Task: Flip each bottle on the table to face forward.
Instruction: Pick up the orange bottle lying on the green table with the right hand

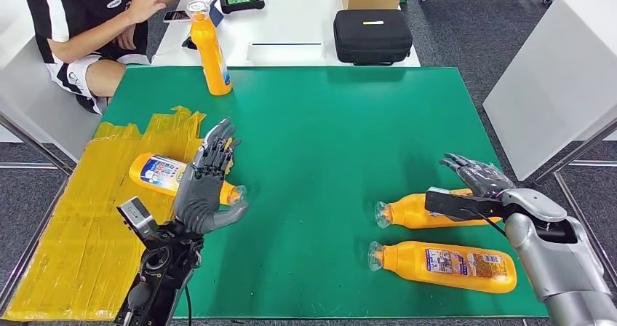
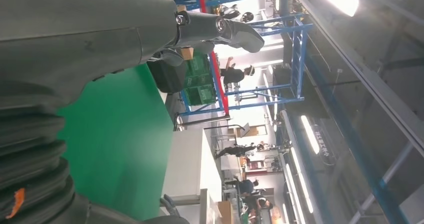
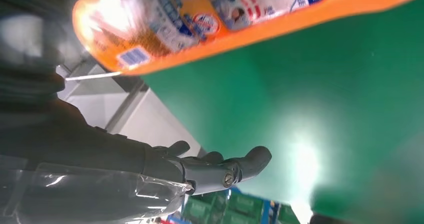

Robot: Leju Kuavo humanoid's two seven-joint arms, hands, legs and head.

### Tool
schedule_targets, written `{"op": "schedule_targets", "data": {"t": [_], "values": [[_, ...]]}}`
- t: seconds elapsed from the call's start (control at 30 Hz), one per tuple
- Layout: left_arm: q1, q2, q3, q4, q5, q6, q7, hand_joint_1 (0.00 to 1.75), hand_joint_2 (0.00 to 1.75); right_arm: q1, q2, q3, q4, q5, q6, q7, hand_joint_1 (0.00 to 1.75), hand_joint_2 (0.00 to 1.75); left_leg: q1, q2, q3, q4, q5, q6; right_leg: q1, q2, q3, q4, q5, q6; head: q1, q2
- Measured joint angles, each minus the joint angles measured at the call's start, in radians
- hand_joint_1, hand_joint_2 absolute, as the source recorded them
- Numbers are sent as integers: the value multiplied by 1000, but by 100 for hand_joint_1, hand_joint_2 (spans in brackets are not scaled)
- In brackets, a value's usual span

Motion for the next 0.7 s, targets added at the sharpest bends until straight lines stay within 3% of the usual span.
{"op": "schedule_targets", "data": {"t": [0.7], "values": [[-12,-3,1,52,16,-2,12,0,175,-63,47,54,212,-2,-23,3,0,175,0,0,0,0,0,0,0,0,0,0,0,0,0,0]]}}
